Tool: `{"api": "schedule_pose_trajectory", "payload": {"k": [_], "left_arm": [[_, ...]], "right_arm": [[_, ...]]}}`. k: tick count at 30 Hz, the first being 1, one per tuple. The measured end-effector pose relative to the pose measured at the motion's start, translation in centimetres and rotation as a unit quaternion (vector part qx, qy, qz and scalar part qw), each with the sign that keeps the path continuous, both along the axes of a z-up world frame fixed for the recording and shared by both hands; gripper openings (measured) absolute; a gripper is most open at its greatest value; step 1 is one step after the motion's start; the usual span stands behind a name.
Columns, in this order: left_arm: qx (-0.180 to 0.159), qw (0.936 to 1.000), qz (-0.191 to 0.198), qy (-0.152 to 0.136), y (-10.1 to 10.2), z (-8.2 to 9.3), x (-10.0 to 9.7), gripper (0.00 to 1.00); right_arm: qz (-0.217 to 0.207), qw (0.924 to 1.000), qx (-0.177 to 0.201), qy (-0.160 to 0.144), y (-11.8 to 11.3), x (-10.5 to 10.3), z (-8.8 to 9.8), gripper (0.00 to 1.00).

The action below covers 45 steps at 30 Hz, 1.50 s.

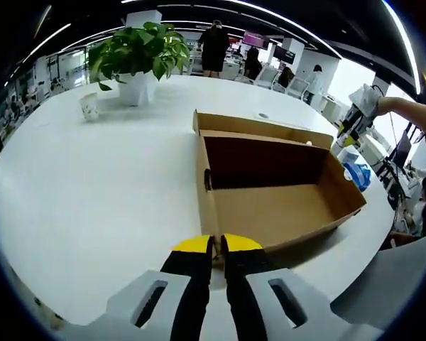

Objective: Operate the shoe box by opening the lid, removing the specified soft item, and placing it in the target area until the item is outside and the box remains undamaged.

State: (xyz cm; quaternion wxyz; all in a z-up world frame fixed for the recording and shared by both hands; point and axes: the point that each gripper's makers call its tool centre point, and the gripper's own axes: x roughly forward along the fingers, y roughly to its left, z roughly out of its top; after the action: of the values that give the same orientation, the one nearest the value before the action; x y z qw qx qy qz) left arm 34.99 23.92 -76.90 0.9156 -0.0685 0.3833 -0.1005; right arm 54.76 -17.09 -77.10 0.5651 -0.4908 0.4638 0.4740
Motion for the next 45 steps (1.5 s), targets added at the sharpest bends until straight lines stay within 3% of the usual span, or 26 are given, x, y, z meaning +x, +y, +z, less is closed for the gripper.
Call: {"api": "schedule_pose_trajectory", "payload": {"k": [6, 20, 22, 27, 45], "left_arm": [[0.002, 1.0000, -0.002, 0.002, 0.0, 0.0, 0.0, 0.03], [0.000, 1.0000, 0.000, 0.001, -0.1, 0.0, 0.0, 0.03], [0.000, 1.0000, -0.001, 0.001, -0.1, 0.0, 0.0, 0.03], [-0.002, 1.0000, 0.000, 0.001, 0.0, 0.0, 0.0, 0.03], [-0.006, 1.0000, 0.003, 0.000, 0.0, 0.0, -0.1, 0.03]], "right_arm": [[-0.005, 1.0000, -0.004, 0.004, -0.2, 0.0, -0.1, 0.17], [0.014, 0.9997, 0.004, -0.020, 0.1, 0.9, 0.3, 0.19], [0.036, 0.9990, 0.008, -0.026, 0.4, 1.0, 0.4, 0.19], [0.035, 0.9990, 0.011, -0.025, 0.4, 1.0, 0.4, 0.19], [0.097, 0.9950, 0.010, -0.021, 0.4, 0.4, 0.3, 0.18]]}}
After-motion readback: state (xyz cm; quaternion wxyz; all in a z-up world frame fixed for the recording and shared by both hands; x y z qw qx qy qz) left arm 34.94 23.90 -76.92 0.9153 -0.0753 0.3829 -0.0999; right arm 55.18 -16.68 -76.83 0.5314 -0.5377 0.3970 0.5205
